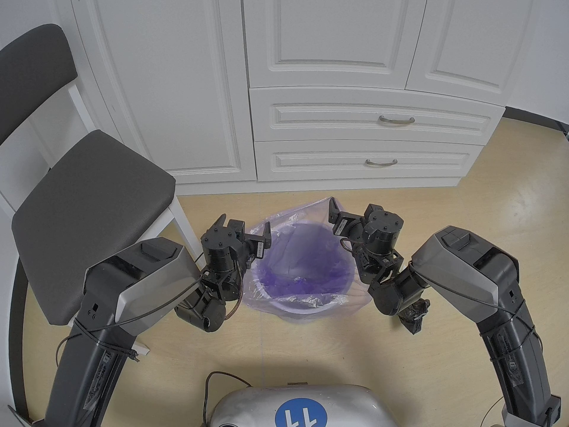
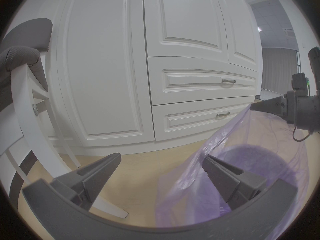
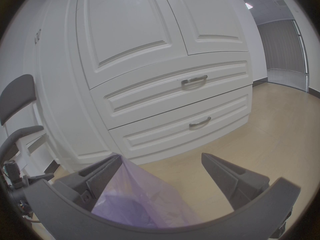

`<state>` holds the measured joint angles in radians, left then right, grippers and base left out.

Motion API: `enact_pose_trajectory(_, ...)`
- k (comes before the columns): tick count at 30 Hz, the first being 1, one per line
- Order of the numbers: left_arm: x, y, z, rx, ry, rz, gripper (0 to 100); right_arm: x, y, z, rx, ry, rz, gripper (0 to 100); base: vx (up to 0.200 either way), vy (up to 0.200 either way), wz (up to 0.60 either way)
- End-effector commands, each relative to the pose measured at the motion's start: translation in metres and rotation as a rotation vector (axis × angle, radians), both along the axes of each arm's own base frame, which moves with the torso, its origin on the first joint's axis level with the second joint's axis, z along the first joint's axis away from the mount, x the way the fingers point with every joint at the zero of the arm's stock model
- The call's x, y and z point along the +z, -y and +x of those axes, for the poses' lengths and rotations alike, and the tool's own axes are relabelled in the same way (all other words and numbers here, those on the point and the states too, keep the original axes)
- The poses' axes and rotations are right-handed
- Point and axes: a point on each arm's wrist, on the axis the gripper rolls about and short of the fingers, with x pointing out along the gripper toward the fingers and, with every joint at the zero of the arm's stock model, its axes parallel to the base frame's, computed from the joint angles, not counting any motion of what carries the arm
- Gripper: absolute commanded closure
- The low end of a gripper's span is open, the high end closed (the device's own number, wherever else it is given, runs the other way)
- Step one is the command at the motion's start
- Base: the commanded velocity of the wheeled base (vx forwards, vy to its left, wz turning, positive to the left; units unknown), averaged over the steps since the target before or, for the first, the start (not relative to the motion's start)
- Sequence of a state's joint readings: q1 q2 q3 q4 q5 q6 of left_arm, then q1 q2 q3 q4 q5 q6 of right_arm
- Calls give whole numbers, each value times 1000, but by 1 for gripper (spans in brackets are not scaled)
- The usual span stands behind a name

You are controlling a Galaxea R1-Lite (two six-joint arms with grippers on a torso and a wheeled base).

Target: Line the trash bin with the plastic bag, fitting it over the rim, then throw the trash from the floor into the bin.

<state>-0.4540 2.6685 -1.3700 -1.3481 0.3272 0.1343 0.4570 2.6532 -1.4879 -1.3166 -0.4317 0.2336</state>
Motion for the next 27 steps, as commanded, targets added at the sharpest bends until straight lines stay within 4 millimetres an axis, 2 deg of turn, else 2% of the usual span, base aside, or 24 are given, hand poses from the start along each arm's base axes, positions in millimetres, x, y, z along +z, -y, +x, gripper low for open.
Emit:
enact_pose_trajectory(1,-1,-2,6,24,13,-7,0,-17,7,14,-33,8,6,0,0,0,0)
enact_pose_trajectory(5,0,-2,8,35,22,-13,0,-25,8,17,-37,3,4,0,0,0,0)
enact_pose_trajectory(10,2,-3,8,35,26,-17,0,-19,1,11,-20,4,19,0,0,0,0)
enact_pose_trajectory(11,3,-3,8,36,26,-17,0,-9,-5,0,-1,-12,17,0,0,0,0)
enact_pose_trajectory(15,4,-4,8,36,28,-17,0,11,-9,-32,37,-74,-25,0,0,0,0)
enact_pose_trajectory(16,4,-4,8,36,28,-17,0,11,-9,-32,37,-74,-25,0,0,0,0)
enact_pose_trajectory(17,5,-4,8,36,29,-18,0,23,-9,-43,57,-83,-33,0,0,0,0)
enact_pose_trajectory(23,9,-6,3,36,26,-15,0,37,8,-49,36,-181,-84,0,0,0,0)
enact_pose_trajectory(27,30,-10,-15,19,7,-34,0,46,39,-43,10,-304,-107,0,0,0,0)
